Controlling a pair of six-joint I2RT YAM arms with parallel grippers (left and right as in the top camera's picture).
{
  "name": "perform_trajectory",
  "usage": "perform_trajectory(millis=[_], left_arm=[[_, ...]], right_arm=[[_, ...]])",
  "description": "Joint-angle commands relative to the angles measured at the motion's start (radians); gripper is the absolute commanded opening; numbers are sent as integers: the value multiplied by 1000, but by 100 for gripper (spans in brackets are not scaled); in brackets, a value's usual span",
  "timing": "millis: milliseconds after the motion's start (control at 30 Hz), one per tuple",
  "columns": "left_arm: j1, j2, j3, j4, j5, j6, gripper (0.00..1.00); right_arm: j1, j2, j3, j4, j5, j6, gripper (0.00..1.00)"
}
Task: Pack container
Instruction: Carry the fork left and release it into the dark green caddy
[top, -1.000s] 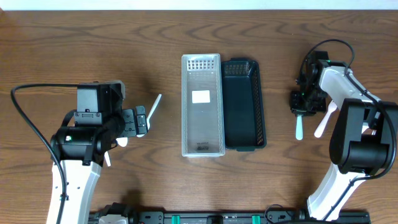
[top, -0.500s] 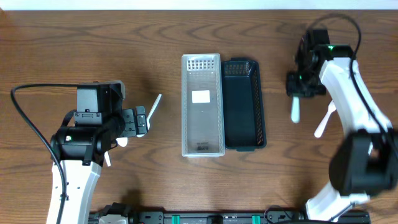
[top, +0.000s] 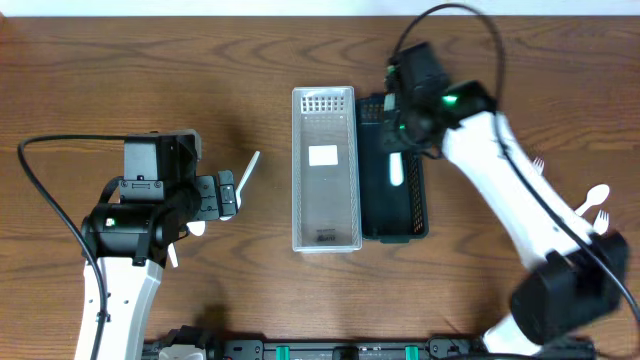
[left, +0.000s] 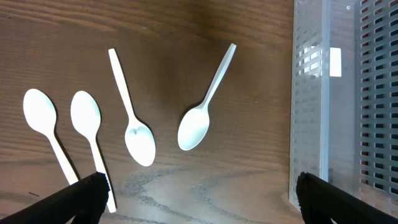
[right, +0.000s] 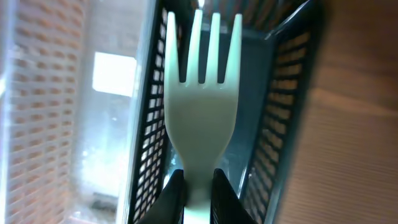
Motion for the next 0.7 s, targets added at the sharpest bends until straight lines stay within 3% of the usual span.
perform_trajectory(millis=[0, 33, 100, 167, 267, 333, 367, 400, 433, 467, 667], left_arm=[[4, 0, 20, -3, -11, 6, 98], [4, 0, 20, -3, -11, 6, 98], [4, 0, 20, -3, -11, 6, 98], [4, 0, 20, -3, -11, 6, 98], [4, 0, 20, -4, -11, 6, 98], [4, 1, 20, -4, -11, 6, 98], [4, 1, 20, -4, -11, 6, 98], [4, 1, 20, -4, -11, 6, 98], [4, 1, 20, -6, -11, 6, 98], [4, 1, 20, -8, -11, 6, 98], [4, 2, 20, -14, -11, 6, 98]], right_arm=[[14, 86, -14, 0, 5, 23, 2], [14, 105, -14, 0, 4, 21, 6], [14, 139, -14, 0, 1, 21, 23], [13, 149, -14, 2, 1, 19, 26], [13, 135, -7, 11, 1, -15, 46], [10, 113, 8, 6, 2, -31, 48], [5, 94, 19, 0, 5, -31, 54], [-4, 69, 33, -9, 14, -31, 65], [-18, 40, 45, -13, 31, -18, 95], [-33, 11, 55, -19, 51, 7, 99], [-234, -196, 64, -48, 109, 85, 99]])
